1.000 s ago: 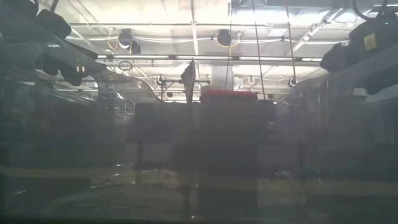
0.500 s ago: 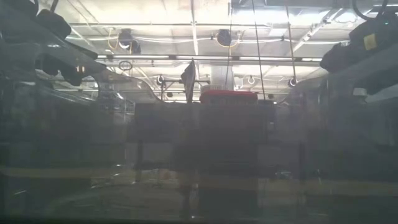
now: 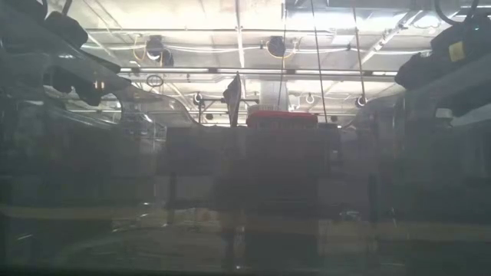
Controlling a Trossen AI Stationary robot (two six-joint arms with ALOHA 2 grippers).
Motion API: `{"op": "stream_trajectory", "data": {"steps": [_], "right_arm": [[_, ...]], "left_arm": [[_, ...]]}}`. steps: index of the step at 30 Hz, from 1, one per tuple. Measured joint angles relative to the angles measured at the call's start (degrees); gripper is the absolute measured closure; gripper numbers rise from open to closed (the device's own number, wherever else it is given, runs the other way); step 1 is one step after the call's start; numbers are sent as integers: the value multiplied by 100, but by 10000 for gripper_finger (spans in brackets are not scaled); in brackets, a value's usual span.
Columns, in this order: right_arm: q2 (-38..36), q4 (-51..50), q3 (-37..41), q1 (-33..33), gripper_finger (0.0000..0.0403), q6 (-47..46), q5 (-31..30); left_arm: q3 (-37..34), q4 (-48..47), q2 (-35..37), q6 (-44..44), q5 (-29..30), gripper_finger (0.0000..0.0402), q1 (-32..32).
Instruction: Sort spices by type
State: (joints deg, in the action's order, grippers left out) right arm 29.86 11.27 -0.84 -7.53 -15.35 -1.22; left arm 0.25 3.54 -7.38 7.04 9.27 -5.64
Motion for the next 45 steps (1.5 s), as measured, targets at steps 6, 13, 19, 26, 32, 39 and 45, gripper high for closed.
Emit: {"op": "stream_trajectory", "data": {"steps": [6,13,19,26,32,39,45], "right_arm": [[-1,2,0,0,403,-2,0],[0,1,0,1,403,0,0],[0,53,-1,2,403,-1,-2],[1,411,0,2,403,-767,0],[1,1113,-300,0,403,-676,341],[82,753,-1434,2,402,177,536],[531,-895,-2721,0,379,401,-150]], "left_arm": [[-1,-1,2,0,0,181,1],[0,-1,0,1,0,181,0],[0,1,1,0,0,181,1],[0,448,0,16,-1,181,-1],[0,1448,0,815,-51,181,-1],[30,1660,-1,1187,-181,181,1],[891,656,-300,490,-279,181,6]]}}
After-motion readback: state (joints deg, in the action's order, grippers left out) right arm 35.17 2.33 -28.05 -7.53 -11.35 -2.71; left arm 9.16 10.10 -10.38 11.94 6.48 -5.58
